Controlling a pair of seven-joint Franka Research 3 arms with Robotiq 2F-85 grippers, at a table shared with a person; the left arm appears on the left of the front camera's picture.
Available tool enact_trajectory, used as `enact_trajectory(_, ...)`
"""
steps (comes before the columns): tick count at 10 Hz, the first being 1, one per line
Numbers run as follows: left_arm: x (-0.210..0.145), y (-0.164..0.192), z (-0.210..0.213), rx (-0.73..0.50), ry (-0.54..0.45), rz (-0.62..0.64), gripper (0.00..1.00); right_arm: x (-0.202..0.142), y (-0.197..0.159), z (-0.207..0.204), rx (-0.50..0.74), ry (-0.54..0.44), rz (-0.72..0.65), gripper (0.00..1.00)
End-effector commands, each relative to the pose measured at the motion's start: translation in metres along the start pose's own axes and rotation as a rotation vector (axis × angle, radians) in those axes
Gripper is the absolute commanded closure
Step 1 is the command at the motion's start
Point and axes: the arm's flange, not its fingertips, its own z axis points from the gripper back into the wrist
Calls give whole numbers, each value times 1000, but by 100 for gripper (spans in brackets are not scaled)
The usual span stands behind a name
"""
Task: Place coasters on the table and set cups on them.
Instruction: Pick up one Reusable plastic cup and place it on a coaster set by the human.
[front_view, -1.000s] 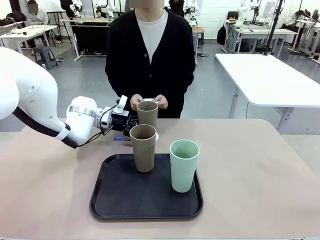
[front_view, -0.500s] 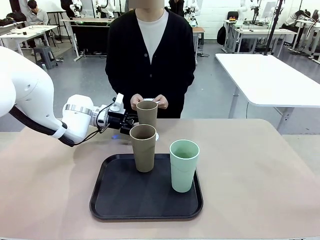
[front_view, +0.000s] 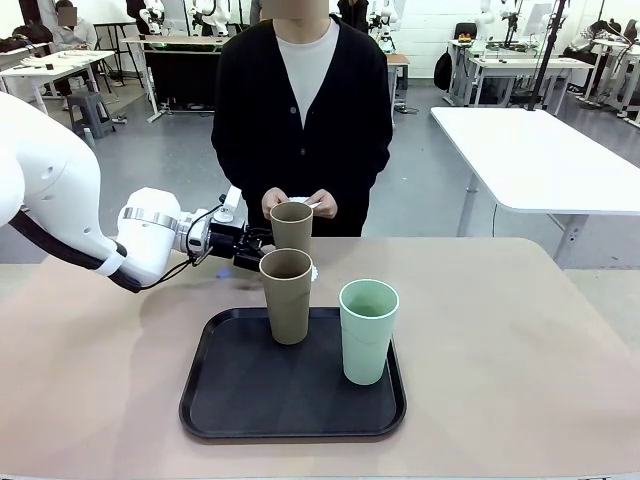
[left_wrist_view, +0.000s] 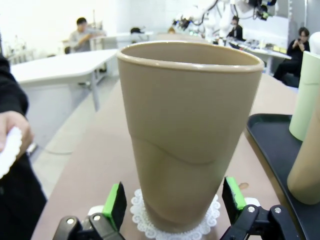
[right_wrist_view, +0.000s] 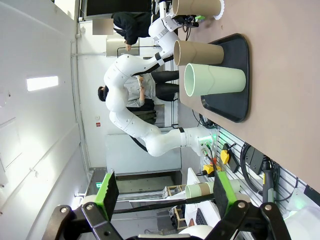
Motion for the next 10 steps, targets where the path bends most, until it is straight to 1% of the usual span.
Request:
enact_trajectory(1,2,-10,3,-31,34,20,0,0,0,0,6,1,4,0)
enact_trajectory(4,2,-13,8,-38,67,48,0,0,0,0,6,1,4,0)
enact_trajectory(6,16,-25,32,12,133,37,0,0,0,0,6,1,4,0)
enact_trajectory(7,26,-32,50,61,181,13,0,0,0,0,6,1,4,0)
enact_trajectory(9,47,-49,93,146,321,35,0,0,0,0,6,1,4,0)
enact_trajectory(10,72,-71,107,172,446,42,0,0,0,0,6,1,4,0)
